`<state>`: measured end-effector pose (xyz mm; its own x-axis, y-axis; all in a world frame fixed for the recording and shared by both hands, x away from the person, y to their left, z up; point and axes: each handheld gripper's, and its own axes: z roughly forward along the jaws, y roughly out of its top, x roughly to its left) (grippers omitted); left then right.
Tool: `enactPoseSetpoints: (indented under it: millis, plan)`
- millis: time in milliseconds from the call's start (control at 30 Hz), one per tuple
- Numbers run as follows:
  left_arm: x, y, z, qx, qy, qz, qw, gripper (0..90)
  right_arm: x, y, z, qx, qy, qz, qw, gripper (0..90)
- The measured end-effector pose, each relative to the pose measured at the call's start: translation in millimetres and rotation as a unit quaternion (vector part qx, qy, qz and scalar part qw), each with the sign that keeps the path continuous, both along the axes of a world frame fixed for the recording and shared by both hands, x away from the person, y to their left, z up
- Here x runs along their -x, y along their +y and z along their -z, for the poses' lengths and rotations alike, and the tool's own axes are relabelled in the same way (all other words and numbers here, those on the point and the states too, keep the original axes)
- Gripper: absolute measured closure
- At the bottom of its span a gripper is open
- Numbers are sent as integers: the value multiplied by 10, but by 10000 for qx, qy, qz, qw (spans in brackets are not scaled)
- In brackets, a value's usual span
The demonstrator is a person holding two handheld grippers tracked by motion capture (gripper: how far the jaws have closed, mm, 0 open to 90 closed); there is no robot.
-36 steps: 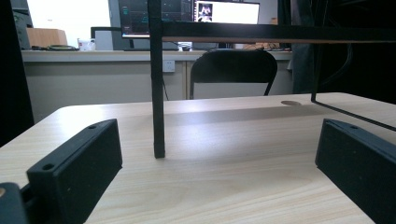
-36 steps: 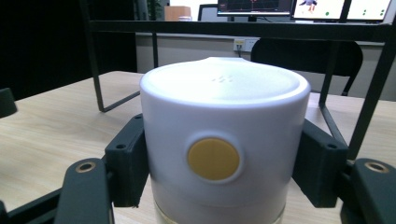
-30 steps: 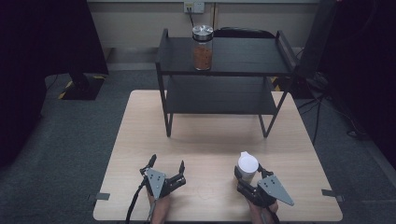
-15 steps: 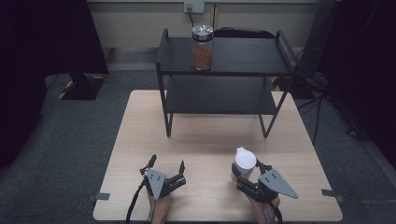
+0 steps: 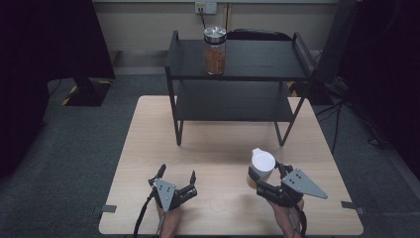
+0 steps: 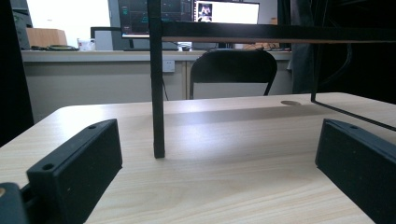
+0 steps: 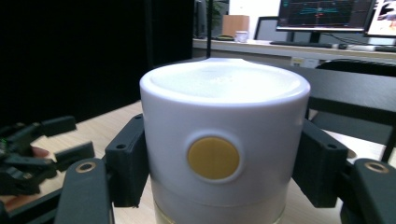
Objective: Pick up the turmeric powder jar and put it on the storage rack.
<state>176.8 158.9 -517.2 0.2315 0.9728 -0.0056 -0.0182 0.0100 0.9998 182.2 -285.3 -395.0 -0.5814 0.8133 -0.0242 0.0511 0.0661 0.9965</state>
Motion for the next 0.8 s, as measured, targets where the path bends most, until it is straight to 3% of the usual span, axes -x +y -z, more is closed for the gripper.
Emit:
enactPoseSetpoints:
  millis: [367, 800]
  plan:
    - [-1, 5, 0, 0, 1, 15, 10000, 0, -264, -146, -403, 1, -99, -560, 9984, 296]
    - [-7, 28, -2, -4, 4, 83, 10000, 0, -578, -217, -827, -43, -148, -893, 9959, 296]
